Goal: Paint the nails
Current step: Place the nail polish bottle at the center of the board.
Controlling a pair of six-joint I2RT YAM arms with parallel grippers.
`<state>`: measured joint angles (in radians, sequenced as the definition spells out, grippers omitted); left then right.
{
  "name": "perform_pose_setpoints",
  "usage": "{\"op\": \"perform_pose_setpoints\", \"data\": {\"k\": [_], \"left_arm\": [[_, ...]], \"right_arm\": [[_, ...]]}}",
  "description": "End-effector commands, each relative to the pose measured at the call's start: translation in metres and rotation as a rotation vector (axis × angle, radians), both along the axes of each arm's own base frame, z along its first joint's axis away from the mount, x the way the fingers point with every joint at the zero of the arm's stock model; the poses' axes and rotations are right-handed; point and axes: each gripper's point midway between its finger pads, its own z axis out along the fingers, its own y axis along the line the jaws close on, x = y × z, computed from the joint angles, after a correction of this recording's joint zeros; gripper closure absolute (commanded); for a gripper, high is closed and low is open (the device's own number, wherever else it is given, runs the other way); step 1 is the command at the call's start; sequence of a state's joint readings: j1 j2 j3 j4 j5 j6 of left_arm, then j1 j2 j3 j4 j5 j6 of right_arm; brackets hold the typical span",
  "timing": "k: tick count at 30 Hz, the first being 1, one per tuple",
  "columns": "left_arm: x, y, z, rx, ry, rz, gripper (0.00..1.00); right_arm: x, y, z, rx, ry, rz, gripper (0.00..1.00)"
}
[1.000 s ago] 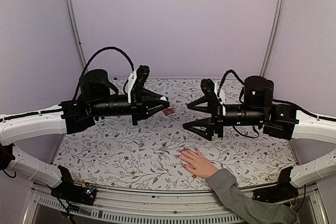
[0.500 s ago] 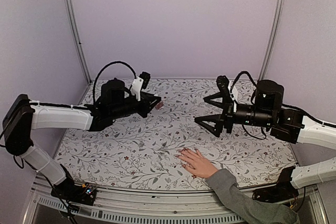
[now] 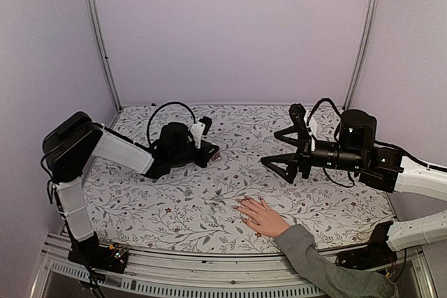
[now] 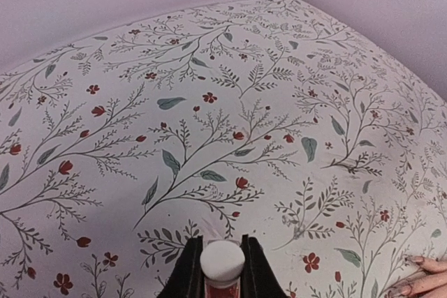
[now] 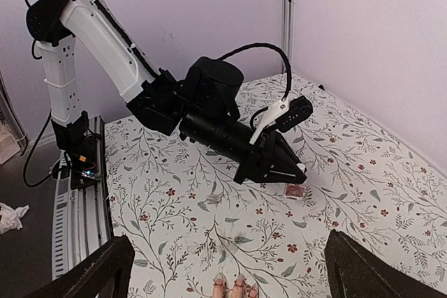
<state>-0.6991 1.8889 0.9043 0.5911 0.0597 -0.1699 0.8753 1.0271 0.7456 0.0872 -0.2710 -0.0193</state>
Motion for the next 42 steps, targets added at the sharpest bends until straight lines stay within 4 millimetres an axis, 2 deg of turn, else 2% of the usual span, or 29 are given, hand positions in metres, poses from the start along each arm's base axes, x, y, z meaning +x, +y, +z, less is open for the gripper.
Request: {"op": "perform_pose_setpoints", "data": {"k": [1, 9, 15, 22, 27, 33, 38, 40, 41, 42], "left_arm": [[0.015, -0.009, 0.006, -0.045, -0.037, -0.009, 1.00], [0.016, -0.011, -0.020, -0.022, -0.012, -0.017, 1.00], [0.014, -0.013, -0.030, -0.016, -0.003, -0.031, 0.98], [0.008, -0.011, -0.040, -0.008, 0.017, -0.043, 0.84], [0.003, -0.010, -0.040, -0.020, 0.022, -0.057, 0.80], [-0.003, -0.006, -0.031, -0.032, 0.013, -0.059, 0.62], [-0.008, -0.004, -0.007, -0.047, -0.004, -0.060, 0.48], [-0.010, -0.003, 0.007, -0.050, -0.001, -0.062, 0.31], [-0.010, -0.004, 0.013, -0.044, 0.006, -0.066, 0.19], [-0.011, -0.003, 0.013, -0.021, 0.032, -0.067, 0.12]], "right_arm": [[0.002, -0.003, 0.003, 0.013, -0.013, -0.008, 0.01], [0.004, -0.002, -0.001, 0.007, -0.010, -0.002, 0.01], [0.005, -0.002, -0.002, 0.005, -0.008, -0.001, 0.01], [0.005, -0.002, -0.004, 0.005, -0.004, 0.004, 0.01], [0.005, -0.001, -0.002, 0.010, -0.005, 0.009, 0.01], [0.004, -0.001, 0.002, 0.016, -0.005, 0.016, 0.01], [0.002, -0.001, 0.009, 0.033, -0.009, 0.019, 0.01], [0.002, -0.002, 0.013, 0.043, -0.011, 0.019, 0.01], [0.002, -0.002, 0.014, 0.047, -0.011, 0.019, 0.01], [0.002, -0.001, 0.016, 0.051, -0.013, 0.021, 0.01]]}}
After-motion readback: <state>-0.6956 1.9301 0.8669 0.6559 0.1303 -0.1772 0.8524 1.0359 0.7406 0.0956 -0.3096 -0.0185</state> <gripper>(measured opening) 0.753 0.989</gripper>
